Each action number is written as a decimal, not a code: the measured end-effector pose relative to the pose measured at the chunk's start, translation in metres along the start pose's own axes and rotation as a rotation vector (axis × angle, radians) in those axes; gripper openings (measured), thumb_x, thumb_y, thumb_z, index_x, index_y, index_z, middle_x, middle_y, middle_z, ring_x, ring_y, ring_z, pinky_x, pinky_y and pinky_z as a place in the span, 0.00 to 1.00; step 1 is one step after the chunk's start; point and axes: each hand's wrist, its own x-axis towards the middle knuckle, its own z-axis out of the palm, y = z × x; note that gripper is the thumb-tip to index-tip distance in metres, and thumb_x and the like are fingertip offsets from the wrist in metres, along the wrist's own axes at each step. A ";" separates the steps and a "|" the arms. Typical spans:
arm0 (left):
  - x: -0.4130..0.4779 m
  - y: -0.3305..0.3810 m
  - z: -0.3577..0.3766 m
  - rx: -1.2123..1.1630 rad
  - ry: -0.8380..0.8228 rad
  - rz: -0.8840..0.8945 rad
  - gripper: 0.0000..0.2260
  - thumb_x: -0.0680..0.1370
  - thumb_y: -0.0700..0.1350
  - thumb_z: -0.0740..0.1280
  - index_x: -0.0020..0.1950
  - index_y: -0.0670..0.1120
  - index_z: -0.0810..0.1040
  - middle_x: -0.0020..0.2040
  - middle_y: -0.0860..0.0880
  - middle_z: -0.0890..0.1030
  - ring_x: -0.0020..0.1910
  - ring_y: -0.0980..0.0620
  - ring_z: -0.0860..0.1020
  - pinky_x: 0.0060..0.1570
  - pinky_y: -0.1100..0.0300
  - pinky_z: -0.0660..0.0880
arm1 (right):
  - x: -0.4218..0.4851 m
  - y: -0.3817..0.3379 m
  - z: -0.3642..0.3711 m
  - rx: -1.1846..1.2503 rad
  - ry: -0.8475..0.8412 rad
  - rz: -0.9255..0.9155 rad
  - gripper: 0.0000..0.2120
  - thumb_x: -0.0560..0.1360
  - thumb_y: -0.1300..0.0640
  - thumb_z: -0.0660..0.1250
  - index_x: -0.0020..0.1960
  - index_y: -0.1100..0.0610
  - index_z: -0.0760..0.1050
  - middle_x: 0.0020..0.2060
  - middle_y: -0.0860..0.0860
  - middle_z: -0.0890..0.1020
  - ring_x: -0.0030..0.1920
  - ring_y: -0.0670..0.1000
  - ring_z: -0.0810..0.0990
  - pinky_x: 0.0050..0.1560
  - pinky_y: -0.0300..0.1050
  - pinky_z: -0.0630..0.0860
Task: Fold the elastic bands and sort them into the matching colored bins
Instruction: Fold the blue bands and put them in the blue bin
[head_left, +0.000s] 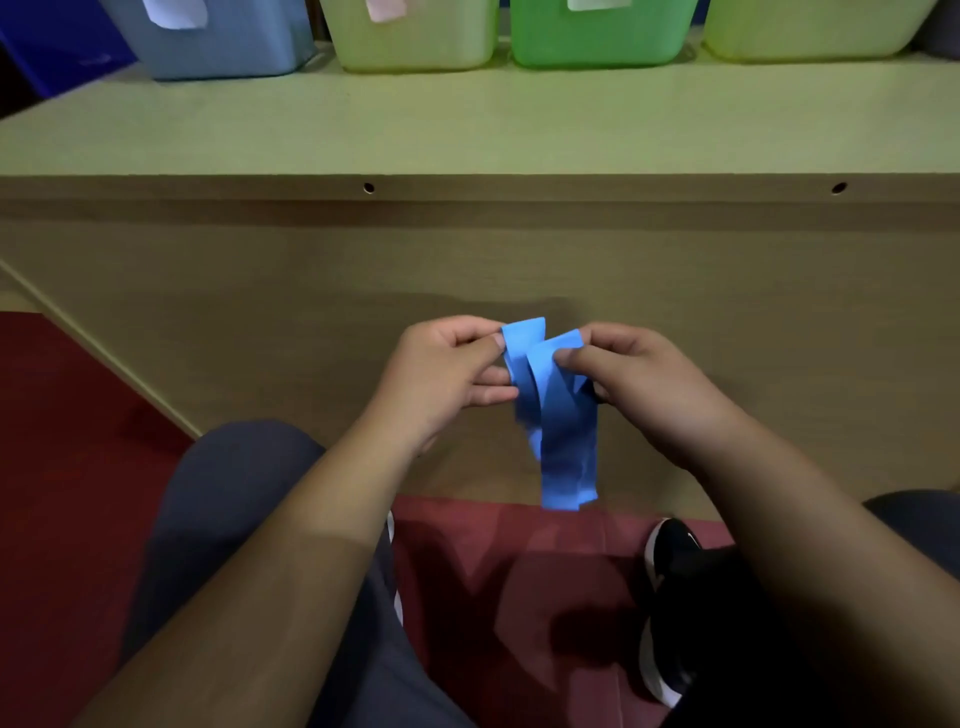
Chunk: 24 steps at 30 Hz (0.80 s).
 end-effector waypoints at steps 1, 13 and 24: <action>0.001 0.001 0.002 -0.013 0.003 -0.001 0.05 0.84 0.37 0.68 0.57 0.39 0.83 0.52 0.36 0.86 0.40 0.48 0.86 0.39 0.58 0.85 | 0.001 0.001 0.000 -0.034 0.014 -0.013 0.06 0.82 0.57 0.70 0.47 0.57 0.83 0.40 0.51 0.84 0.41 0.48 0.79 0.49 0.48 0.74; 0.009 0.005 0.020 -0.031 -0.059 0.004 0.06 0.84 0.37 0.68 0.57 0.40 0.84 0.48 0.40 0.88 0.46 0.44 0.89 0.44 0.58 0.85 | 0.007 0.001 -0.005 -0.128 0.115 -0.010 0.07 0.81 0.56 0.71 0.46 0.55 0.85 0.38 0.51 0.86 0.38 0.47 0.81 0.48 0.50 0.76; 0.014 0.000 0.019 0.005 0.032 0.002 0.07 0.84 0.36 0.67 0.54 0.40 0.84 0.45 0.42 0.88 0.44 0.46 0.89 0.43 0.59 0.85 | 0.007 0.004 0.001 -0.466 0.237 -0.132 0.07 0.80 0.52 0.73 0.46 0.54 0.83 0.50 0.48 0.82 0.45 0.47 0.83 0.50 0.46 0.78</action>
